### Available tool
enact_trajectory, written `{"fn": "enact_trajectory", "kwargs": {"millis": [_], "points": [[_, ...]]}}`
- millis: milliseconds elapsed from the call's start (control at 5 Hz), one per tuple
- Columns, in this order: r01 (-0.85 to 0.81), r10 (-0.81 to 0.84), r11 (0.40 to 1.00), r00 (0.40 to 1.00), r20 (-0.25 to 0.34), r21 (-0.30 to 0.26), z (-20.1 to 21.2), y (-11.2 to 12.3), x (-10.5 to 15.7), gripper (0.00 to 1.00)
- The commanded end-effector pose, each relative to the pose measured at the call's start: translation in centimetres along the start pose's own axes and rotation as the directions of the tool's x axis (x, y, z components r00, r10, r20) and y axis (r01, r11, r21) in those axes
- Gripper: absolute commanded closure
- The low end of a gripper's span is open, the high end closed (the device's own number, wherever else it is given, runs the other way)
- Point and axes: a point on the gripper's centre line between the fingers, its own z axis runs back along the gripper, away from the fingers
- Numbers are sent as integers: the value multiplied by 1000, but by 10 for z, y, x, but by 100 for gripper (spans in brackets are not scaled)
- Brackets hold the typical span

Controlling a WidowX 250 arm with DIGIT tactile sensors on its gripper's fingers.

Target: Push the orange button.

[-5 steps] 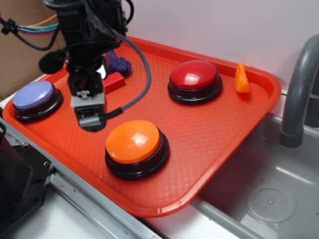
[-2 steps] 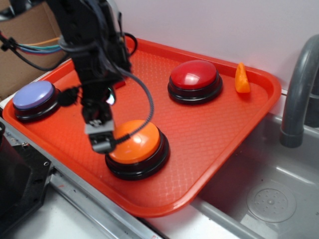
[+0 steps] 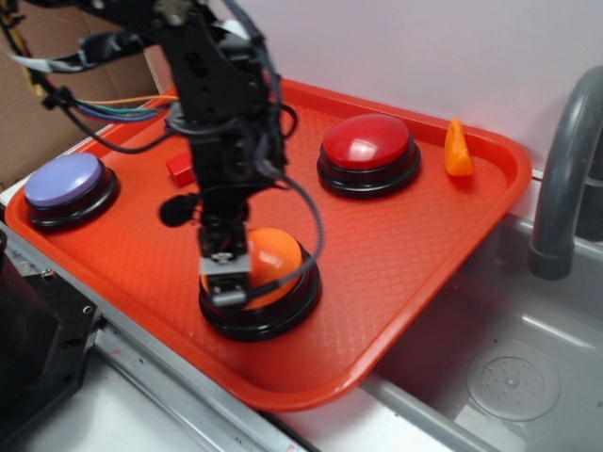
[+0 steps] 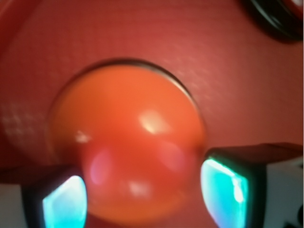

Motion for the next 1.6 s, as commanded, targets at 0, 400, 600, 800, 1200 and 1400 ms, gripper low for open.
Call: {"fn": "enact_trajectory", "kwargs": {"millis": [0, 400, 600, 800, 1200, 1400], "points": [[25, -26, 998, 1000, -16, -63, 14, -10, -2, 0], [-64, 65, 997, 997, 33, -51, 55, -10, -32, 0], [-92, 94, 994, 994, 48, -51, 65, -12, -40, 0], [-115, 118, 991, 992, 51, -63, 76, -13, -49, 0], [-144, 148, 987, 987, 57, -76, 87, -14, -59, 0], [-169, 174, 982, 983, 51, -89, 91, -14, -64, 0]]}}
